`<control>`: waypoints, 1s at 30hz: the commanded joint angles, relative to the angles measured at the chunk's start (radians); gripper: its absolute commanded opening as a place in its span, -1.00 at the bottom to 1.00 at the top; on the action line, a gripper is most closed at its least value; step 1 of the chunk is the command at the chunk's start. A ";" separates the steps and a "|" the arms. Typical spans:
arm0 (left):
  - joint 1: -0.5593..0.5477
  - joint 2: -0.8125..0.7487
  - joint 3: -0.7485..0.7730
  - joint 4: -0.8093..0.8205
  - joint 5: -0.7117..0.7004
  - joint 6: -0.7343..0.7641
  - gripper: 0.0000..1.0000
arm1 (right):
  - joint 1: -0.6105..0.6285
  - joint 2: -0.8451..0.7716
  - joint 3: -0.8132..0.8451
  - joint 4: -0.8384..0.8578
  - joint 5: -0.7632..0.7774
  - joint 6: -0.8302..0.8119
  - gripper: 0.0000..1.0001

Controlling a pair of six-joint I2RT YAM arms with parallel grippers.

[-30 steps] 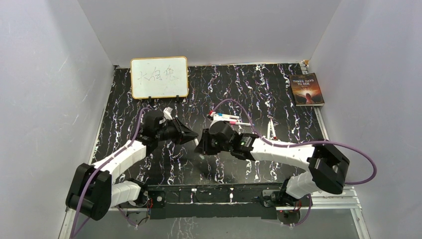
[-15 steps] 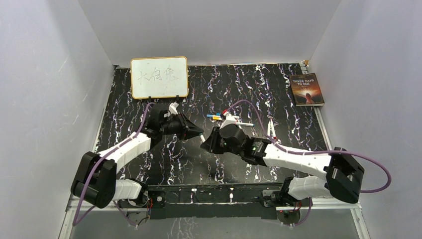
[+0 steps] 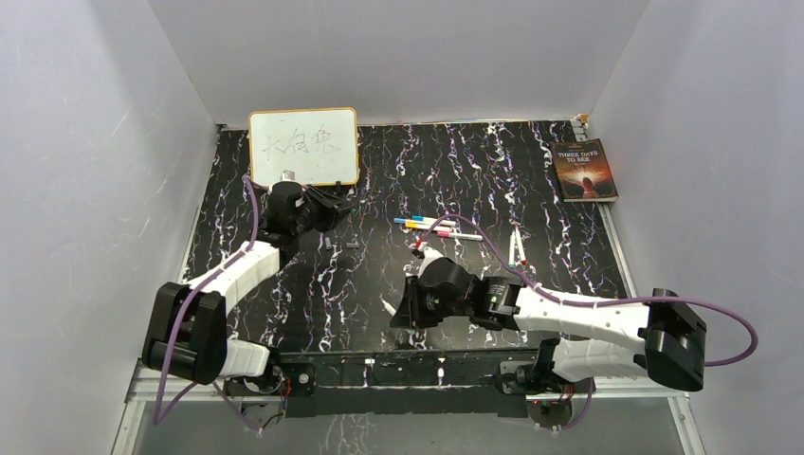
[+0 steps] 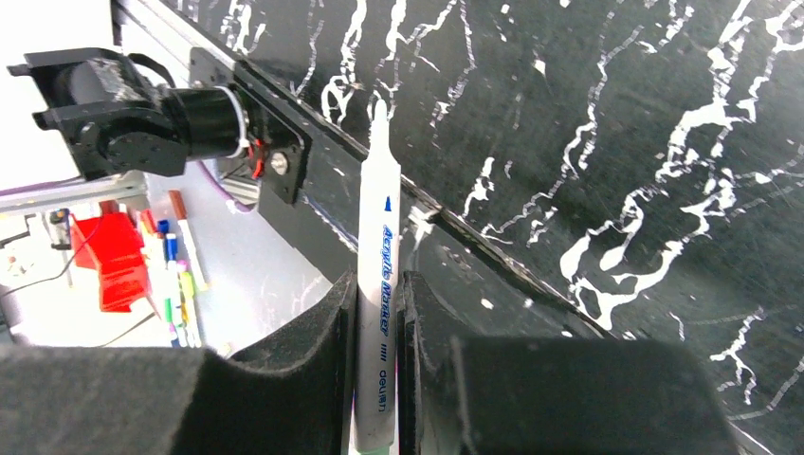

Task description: Open the pen caps

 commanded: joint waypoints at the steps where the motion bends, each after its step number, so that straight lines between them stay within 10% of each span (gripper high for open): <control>1: 0.001 -0.039 0.049 -0.040 -0.009 0.068 -1.00 | 0.002 -0.038 0.029 -0.070 0.052 -0.023 -1.00; 16: 0.004 -0.337 -0.025 -0.472 0.156 0.347 -1.00 | -0.003 -0.008 0.189 -0.429 0.445 -0.141 -1.00; 30: 0.004 -0.405 -0.029 -0.568 0.189 0.383 -1.00 | -0.163 -0.009 0.224 -0.500 0.491 -0.208 -1.00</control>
